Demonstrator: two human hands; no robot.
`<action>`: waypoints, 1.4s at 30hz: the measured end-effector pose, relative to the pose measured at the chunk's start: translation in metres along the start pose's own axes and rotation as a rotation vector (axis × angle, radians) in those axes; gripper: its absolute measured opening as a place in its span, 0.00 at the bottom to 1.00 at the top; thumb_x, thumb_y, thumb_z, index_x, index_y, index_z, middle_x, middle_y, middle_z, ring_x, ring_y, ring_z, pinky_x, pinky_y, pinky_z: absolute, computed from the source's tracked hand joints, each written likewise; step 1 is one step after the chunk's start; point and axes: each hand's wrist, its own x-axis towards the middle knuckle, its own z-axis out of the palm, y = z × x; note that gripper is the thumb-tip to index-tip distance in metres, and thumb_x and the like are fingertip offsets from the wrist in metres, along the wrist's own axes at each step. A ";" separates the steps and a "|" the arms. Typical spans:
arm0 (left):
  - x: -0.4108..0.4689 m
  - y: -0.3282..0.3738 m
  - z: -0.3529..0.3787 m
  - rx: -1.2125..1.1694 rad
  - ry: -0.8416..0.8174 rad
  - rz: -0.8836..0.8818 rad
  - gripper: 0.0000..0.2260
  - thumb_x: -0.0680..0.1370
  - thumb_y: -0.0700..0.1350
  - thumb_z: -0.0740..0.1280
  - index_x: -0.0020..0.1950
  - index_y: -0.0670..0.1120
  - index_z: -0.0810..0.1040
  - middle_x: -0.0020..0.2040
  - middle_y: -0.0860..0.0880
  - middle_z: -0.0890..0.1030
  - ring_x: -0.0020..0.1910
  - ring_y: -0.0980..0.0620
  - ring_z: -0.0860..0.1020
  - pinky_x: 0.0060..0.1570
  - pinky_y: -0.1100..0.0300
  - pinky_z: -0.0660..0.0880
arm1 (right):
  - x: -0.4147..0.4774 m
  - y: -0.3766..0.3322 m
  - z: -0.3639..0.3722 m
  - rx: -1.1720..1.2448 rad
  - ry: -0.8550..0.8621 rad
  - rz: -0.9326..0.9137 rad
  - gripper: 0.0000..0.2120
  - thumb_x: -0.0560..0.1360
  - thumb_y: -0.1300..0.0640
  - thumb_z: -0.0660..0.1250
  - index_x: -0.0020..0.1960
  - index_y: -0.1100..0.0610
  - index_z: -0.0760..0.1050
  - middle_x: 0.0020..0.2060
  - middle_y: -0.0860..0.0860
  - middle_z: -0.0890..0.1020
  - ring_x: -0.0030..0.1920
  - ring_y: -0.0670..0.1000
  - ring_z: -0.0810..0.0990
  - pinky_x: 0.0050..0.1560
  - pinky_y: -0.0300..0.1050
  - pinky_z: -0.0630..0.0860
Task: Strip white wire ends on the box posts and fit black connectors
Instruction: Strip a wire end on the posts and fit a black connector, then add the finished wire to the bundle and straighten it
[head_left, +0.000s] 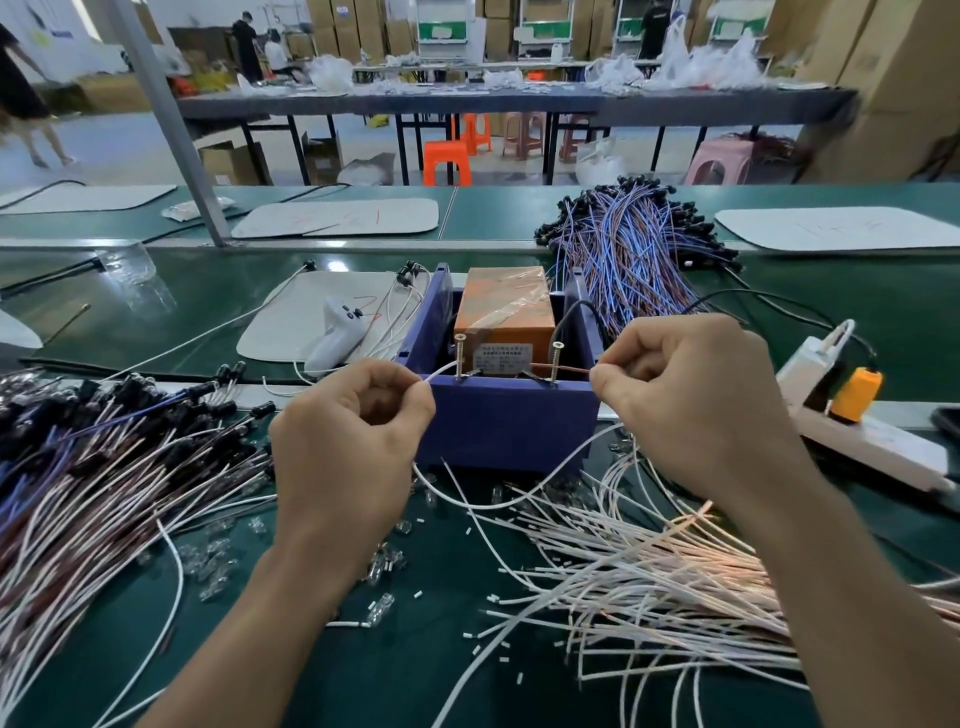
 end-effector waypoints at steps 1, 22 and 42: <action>-0.001 0.000 -0.001 -0.023 0.000 -0.016 0.08 0.74 0.46 0.76 0.38 0.59 0.82 0.31 0.64 0.82 0.29 0.61 0.80 0.30 0.71 0.74 | 0.001 -0.001 -0.004 -0.017 -0.037 -0.008 0.11 0.71 0.58 0.76 0.32 0.50 0.80 0.25 0.41 0.80 0.27 0.40 0.77 0.33 0.26 0.69; -0.061 0.074 0.049 -0.592 -0.795 -0.354 0.03 0.79 0.35 0.70 0.47 0.41 0.80 0.37 0.41 0.86 0.33 0.44 0.86 0.33 0.58 0.82 | -0.038 0.037 -0.179 -0.762 -0.277 0.319 0.10 0.68 0.52 0.75 0.35 0.36 0.80 0.33 0.43 0.82 0.35 0.48 0.79 0.37 0.41 0.74; -0.098 0.077 0.073 0.191 -0.610 0.146 0.11 0.74 0.57 0.75 0.35 0.69 0.77 0.32 0.67 0.79 0.31 0.58 0.76 0.39 0.53 0.76 | -0.165 0.133 -0.087 -0.236 0.020 0.260 0.04 0.74 0.52 0.67 0.44 0.45 0.79 0.42 0.37 0.81 0.54 0.39 0.71 0.61 0.35 0.64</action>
